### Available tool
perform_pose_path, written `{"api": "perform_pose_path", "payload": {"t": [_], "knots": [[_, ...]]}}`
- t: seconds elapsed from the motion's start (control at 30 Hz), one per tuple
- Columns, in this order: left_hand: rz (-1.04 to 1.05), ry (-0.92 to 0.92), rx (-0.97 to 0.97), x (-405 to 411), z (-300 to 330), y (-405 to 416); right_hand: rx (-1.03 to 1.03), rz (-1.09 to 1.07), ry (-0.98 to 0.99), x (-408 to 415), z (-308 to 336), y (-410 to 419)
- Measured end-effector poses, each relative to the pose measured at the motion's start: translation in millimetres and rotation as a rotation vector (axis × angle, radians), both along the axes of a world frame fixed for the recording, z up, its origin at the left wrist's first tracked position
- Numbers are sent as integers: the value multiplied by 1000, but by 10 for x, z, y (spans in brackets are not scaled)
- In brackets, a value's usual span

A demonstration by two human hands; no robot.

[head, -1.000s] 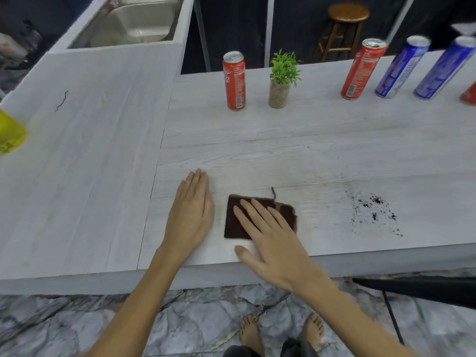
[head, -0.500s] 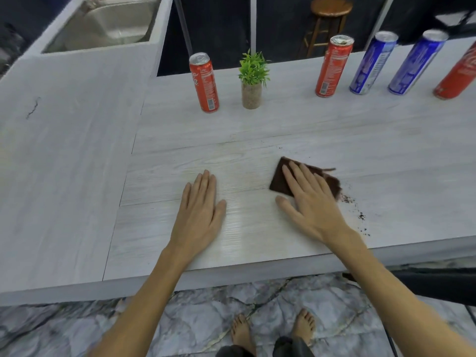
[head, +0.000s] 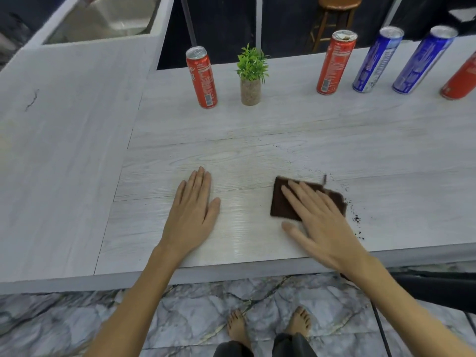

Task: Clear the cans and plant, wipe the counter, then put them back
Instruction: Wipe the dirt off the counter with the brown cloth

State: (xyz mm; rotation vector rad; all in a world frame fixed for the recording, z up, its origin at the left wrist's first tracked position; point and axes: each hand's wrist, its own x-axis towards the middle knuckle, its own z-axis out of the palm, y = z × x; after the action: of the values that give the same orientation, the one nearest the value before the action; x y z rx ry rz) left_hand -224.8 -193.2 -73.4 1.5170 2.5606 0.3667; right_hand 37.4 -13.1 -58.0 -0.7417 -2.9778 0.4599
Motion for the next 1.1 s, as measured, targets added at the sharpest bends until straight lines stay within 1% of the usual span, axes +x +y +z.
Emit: {"api": "perform_pose_path", "payload": {"t": [0.07, 0.13, 0.23, 0.33, 0.43, 0.53, 0.67, 0.73, 0.8, 0.87, 0.97, 1.1], "knots": [[5, 0, 2, 12, 0, 3, 24, -61, -13, -303, 9, 120], [9, 1, 3, 21, 8, 9, 33, -78, -21, -645, 12, 118], [10, 6, -1, 25, 10, 13, 49, 2, -25, -911, 12, -175], [6, 6, -8, 17, 7, 4, 22, 123, 18, -631, -19, -606], [3, 7, -8, 6, 3, 2, -29, 170, 48, -78, -60, -632], [8, -2, 0, 18, -3, 2, -20, 87, 33, 140, -43, -282], [14, 9, -13, 16, -8, 5, 30, -57, -14, -384, -2, -8], [17, 17, -23, 15, 2, 15, 34, -64, -33, -671, -5, -52], [17, 16, -30, 19, 11, 22, 36, -27, -27, -805, -3, -202], [10, -1, -39, 9, 23, 18, 32, 31, 2, -739, -13, -422], [19, -39, -40, -3, 55, 29, 8, 84, 43, -391, -35, -656], [62, -43, 47, 139, 98, 144, -20, 17, 42, 250, -30, -590]]}}
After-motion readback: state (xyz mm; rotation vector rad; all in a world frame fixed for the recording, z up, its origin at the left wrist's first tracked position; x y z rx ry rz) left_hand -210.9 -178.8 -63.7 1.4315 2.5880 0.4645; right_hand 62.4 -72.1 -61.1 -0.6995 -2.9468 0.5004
